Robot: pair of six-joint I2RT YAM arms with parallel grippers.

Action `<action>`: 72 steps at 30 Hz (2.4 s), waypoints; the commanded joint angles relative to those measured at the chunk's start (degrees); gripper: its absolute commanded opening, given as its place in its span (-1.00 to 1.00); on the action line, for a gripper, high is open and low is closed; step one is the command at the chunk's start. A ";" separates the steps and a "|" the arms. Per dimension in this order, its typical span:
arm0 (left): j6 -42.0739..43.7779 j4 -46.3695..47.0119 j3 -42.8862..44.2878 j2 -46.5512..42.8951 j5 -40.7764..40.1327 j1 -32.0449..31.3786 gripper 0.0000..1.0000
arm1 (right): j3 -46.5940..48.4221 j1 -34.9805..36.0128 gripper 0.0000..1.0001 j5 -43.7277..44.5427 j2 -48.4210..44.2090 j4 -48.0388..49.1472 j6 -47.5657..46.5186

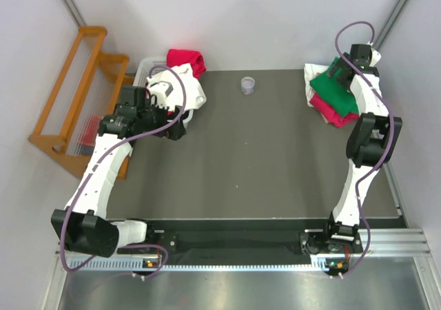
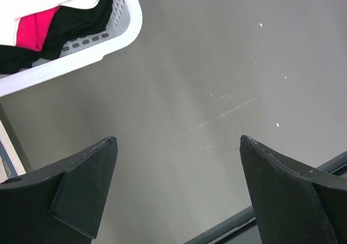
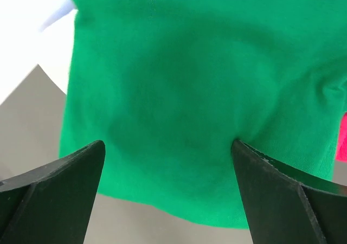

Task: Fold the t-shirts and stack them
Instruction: Neatly place the folded tshirt to the corner

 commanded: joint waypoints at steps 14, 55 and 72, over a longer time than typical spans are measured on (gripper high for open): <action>0.91 -0.43 1.59 -1.54 3.16 3.15 0.98 | -7.94 -0.04 0.98 1.01 3.96 4.50 -0.84; 0.56 -3.50 1.32 -1.45 -0.27 4.64 0.98 | 18.87 -6.19 0.99 -6.10 16.52 4.06 -1.63; -0.85 -4.21 3.52 -4.70 1.50 4.73 0.98 | -0.90 -6.54 0.99 -8.30 7.75 3.97 -3.75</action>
